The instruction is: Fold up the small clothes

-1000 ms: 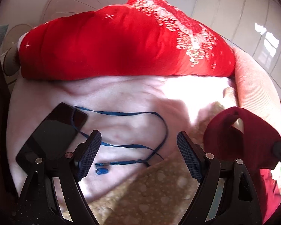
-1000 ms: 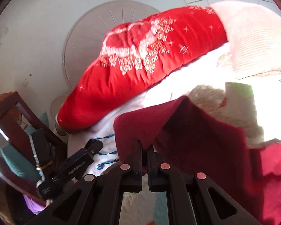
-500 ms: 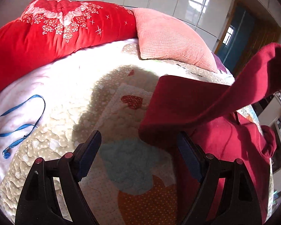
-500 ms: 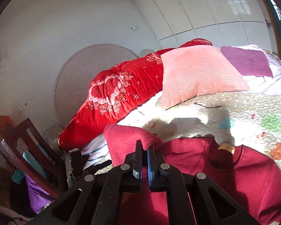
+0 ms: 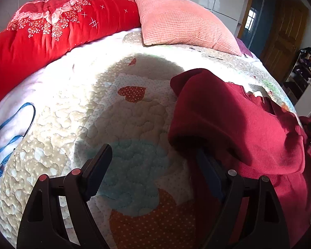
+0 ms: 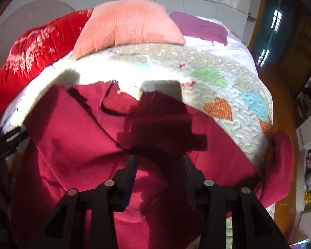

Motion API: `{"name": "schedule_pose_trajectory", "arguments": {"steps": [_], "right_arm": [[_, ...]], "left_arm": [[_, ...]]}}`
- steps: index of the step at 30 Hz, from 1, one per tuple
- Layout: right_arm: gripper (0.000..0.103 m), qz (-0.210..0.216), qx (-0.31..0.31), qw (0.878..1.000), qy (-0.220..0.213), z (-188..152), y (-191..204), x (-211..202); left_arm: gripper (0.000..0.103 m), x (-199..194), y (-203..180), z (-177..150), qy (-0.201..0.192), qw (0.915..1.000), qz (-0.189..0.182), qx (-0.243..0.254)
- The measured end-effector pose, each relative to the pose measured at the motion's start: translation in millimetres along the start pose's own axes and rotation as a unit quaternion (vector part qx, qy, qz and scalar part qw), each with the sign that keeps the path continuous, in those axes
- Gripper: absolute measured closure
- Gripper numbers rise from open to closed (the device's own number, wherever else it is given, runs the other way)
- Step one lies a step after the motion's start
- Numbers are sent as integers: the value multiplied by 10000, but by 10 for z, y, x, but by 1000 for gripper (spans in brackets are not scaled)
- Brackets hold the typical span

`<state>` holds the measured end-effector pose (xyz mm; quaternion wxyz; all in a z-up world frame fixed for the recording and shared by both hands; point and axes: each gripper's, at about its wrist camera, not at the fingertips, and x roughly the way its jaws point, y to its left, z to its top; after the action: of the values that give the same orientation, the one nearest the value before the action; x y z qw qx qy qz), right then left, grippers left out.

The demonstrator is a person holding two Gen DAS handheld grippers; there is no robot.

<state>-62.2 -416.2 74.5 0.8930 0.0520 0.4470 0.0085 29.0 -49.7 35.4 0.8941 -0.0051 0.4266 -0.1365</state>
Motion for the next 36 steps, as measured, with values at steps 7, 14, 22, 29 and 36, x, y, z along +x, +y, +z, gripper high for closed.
{"name": "schedule_pose_trajectory", "arguments": {"steps": [7,14,22,29,36], "right_arm": [[58,1345,-626,9889,63,748,1248,643],[56,1407,-1342,9768,893,1053,2140,1660],[99,1700,-1410,9747,348,1229,2229,1467],[99,1891,-575,9788,543,1237,2335,2022],[82,1919,-548,9797,190,1160,1922,1330]], "left_arm": [[20,37,54,16,-21,9998,-37,-175],[20,106,69,129,-182,9992,-210,-278],[41,111,35,140,-1,9981,-567,-224],[41,85,105,108,-51,9998,-4,-195],[41,-18,269,147,-159,9976,-352,-576]]}}
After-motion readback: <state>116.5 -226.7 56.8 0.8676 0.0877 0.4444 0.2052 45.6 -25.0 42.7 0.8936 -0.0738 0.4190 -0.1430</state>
